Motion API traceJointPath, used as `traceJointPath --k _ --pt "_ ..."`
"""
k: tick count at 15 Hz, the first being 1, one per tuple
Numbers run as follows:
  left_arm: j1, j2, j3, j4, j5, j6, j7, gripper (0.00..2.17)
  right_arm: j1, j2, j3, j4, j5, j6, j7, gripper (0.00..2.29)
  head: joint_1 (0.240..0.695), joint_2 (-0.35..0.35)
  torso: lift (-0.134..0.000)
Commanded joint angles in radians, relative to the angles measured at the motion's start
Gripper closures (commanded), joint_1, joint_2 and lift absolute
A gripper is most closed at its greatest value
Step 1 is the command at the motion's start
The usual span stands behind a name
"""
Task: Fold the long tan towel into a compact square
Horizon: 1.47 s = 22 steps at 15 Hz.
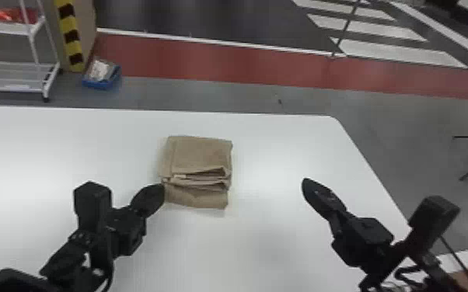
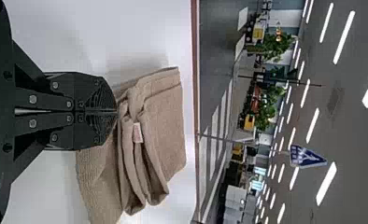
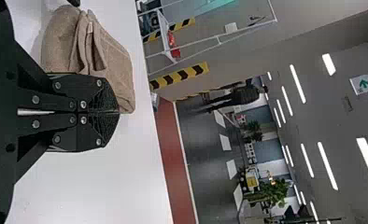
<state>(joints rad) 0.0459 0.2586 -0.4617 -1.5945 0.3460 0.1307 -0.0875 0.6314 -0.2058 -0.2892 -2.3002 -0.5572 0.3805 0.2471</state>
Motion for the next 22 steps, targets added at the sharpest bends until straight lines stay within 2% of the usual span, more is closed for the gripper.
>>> traceJointPath --k 1,4,6,9,11,15,20,22 --pt "0.045 -0.005 -0.023 -0.047 0.001 0.019 0.002 2.13 -0.001 -0.004 -0.001 0.005 -0.012 -0.013 0.0 2.13 0.695 -0.282 -0.124" --pt "0.054 -0.013 -0.058 -0.051 -0.002 0.01 0.018 2.13 0.004 -0.012 -0.01 0.004 -0.023 -0.028 -0.002 2.13 0.695 -0.327 -0.124" --pt "0.054 -0.013 -0.044 -0.051 -0.007 -0.079 0.072 2.13 0.016 -0.012 -0.025 -0.004 -0.03 -0.031 -0.002 2.13 0.695 -0.347 -0.124" --pt "0.006 -0.015 -0.035 -0.008 -0.032 -0.098 0.109 2.13 0.044 -0.004 -0.044 -0.008 -0.044 -0.047 0.009 2.13 0.695 -0.334 -0.124" --pt "-0.011 -0.024 -0.041 0.033 -0.078 -0.098 0.138 2.13 0.053 0.002 -0.047 -0.012 -0.044 -0.056 0.021 2.13 0.695 -0.321 -0.124" --pt "-0.052 -0.056 -0.049 0.137 -0.107 -0.098 0.147 2.13 0.057 0.006 -0.048 -0.012 -0.044 -0.056 0.029 2.13 0.695 -0.308 -0.124" --pt "-0.043 -0.051 -0.054 0.128 -0.107 -0.079 0.158 2.13 0.057 0.006 -0.054 -0.007 -0.046 -0.059 0.032 2.13 0.695 -0.302 -0.124" --pt "-0.02 -0.05 -0.069 0.085 -0.104 -0.052 0.157 2.13 0.057 0.006 -0.054 -0.001 -0.047 -0.071 0.032 2.13 0.695 -0.308 -0.124"
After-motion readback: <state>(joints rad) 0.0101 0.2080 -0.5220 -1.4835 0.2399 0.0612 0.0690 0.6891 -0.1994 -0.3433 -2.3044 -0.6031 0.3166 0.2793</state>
